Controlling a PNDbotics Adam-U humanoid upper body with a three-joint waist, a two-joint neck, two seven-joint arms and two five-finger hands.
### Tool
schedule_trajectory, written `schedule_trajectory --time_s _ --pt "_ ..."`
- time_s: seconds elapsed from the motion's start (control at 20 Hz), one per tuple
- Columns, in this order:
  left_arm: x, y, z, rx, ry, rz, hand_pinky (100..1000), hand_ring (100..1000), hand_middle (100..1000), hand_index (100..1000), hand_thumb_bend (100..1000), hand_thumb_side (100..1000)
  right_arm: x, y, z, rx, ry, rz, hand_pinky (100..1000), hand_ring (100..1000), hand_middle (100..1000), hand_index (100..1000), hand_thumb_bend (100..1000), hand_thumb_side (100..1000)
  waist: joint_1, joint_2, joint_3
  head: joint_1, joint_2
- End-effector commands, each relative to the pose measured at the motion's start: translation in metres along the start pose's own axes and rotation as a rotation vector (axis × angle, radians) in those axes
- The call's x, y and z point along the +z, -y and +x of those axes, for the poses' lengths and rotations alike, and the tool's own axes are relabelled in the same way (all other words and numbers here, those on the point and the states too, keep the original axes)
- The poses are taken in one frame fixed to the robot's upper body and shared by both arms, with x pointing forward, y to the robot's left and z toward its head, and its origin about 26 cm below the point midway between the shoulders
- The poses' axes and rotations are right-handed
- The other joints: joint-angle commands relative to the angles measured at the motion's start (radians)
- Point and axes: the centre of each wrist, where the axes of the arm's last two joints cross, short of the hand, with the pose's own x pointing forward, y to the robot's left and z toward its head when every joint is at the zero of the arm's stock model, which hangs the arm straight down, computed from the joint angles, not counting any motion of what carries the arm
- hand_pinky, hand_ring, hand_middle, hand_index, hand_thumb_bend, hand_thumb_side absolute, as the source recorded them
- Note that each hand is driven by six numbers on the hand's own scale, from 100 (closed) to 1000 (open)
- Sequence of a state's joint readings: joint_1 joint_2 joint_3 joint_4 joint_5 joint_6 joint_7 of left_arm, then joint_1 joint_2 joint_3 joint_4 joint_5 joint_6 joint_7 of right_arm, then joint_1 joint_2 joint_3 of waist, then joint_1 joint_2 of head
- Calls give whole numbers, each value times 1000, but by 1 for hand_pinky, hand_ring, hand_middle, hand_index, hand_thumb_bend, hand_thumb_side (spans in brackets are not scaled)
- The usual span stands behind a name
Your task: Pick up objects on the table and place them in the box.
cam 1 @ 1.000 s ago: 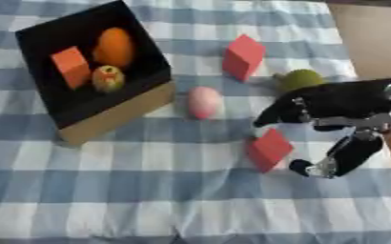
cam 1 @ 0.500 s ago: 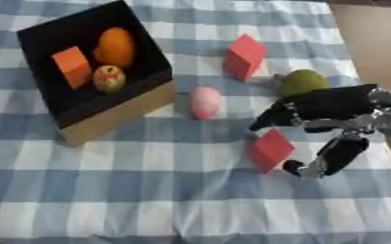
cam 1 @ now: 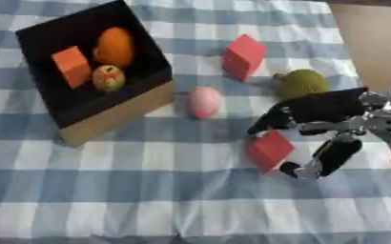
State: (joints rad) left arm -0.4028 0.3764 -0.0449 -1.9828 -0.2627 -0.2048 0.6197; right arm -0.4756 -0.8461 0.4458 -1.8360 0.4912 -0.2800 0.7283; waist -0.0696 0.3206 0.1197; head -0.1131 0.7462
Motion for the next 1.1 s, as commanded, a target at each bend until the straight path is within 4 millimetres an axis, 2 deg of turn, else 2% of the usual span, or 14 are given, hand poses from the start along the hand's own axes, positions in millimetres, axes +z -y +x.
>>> schedule_trajectory --time_s 0.05,0.15,0.3,0.45,0.65,0.7,0.75,0.8,1.1 --pt "-7 0 6 13 28 2 740 891 741 799 569 635 3 5 -3 9 -27 -22 941 880 801 929 199 342 10 -2 1 -3 -4" --pt "-7 0 6 13 28 1 740 891 741 799 566 634 1 4 -4 4 -30 -30 933 869 767 904 202 316 10 -2 1 -3 -4" --pt "-7 0 6 13 27 2 740 891 741 799 567 635 -1 1 -6 -18 -35 -47 911 824 686 848 143 309 10 -2 1 -3 -3" --pt "-7 0 6 13 27 2 740 892 741 799 567 635 -2 0 -6 -39 -36 -79 889 784 612 791 100 256 10 -2 1 -3 -1" --pt "-7 0 6 11 29 5 740 891 741 799 567 634 0 0 -5 -69 -30 -123 861 737 537 717 100 159 10 -3 0 -1 -1" --pt "-7 0 6 11 30 6 740 891 741 799 568 634 1 0 -5 -78 -29 -139 852 720 523 702 100 126 10 -3 -1 0 -1" --pt "-7 0 6 10 30 6 740 891 741 799 566 640 2 0 -4 -88 -29 -155 847 709 514 693 100 140 9 -4 -1 1 -2" --pt "-8 0 6 10 31 7 741 891 741 799 568 633 4 1 -3 -94 -28 -173 845 705 512 692 100 100 9 -5 -1 2 -2" --pt "-8 -1 6 5 32 9 741 891 741 799 568 632 25 23 13 -75 -4 -291 837 683 499 679 100 100 6 -7 -4 6 -3"
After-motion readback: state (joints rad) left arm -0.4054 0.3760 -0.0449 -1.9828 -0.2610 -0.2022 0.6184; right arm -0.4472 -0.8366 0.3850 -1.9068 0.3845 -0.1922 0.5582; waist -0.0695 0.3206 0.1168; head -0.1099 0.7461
